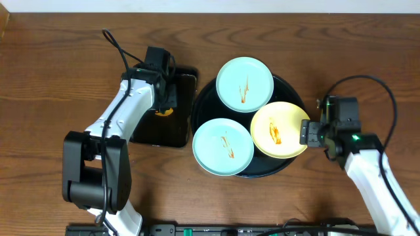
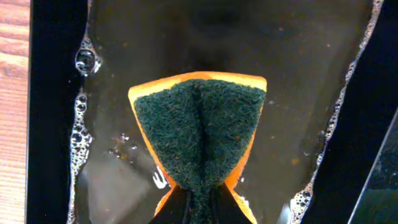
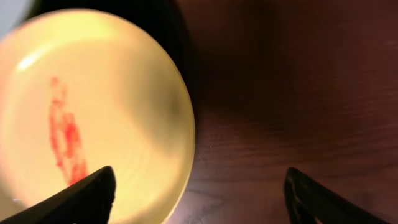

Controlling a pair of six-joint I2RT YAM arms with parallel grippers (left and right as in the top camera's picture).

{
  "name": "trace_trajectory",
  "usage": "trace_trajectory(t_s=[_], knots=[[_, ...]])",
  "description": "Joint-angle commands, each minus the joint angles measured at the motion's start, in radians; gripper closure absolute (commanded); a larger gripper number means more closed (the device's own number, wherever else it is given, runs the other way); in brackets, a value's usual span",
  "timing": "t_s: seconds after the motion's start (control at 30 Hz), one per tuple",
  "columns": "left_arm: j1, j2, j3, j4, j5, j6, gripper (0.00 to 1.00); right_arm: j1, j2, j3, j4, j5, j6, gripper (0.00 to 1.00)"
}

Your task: Clean dirty plates on tray and stack at the side

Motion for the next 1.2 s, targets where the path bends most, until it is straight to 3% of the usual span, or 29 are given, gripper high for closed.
trace_trajectory(t_s=[0.0, 0.23, 0.53, 0.7, 1.17], knots=[[0.002, -0.006, -0.001, -0.003, -0.008, 0.005, 0.93, -0.002, 0.066, 0.019, 0.028, 0.005, 0.007, 0.22], [0.002, -0.006, -0.001, -0.003, -0.008, 0.005, 0.92, -0.029, 0.157, 0.019, 0.072, -0.037, 0.026, 0.51], [0.002, -0.006, -0.001, -0.003, -0.008, 0.005, 0.93, -0.035, 0.204, 0.018, 0.076, -0.037, 0.026, 0.54], [0.002, -0.006, -0.001, -0.003, -0.008, 0.005, 0.92, -0.035, 0.23, 0.018, 0.083, -0.04, 0.029, 0.67], [0.002, -0.046, 0.0, -0.006, -0.009, 0.006, 0.93, -0.035, 0.233, 0.018, 0.081, -0.025, 0.029, 0.91]])
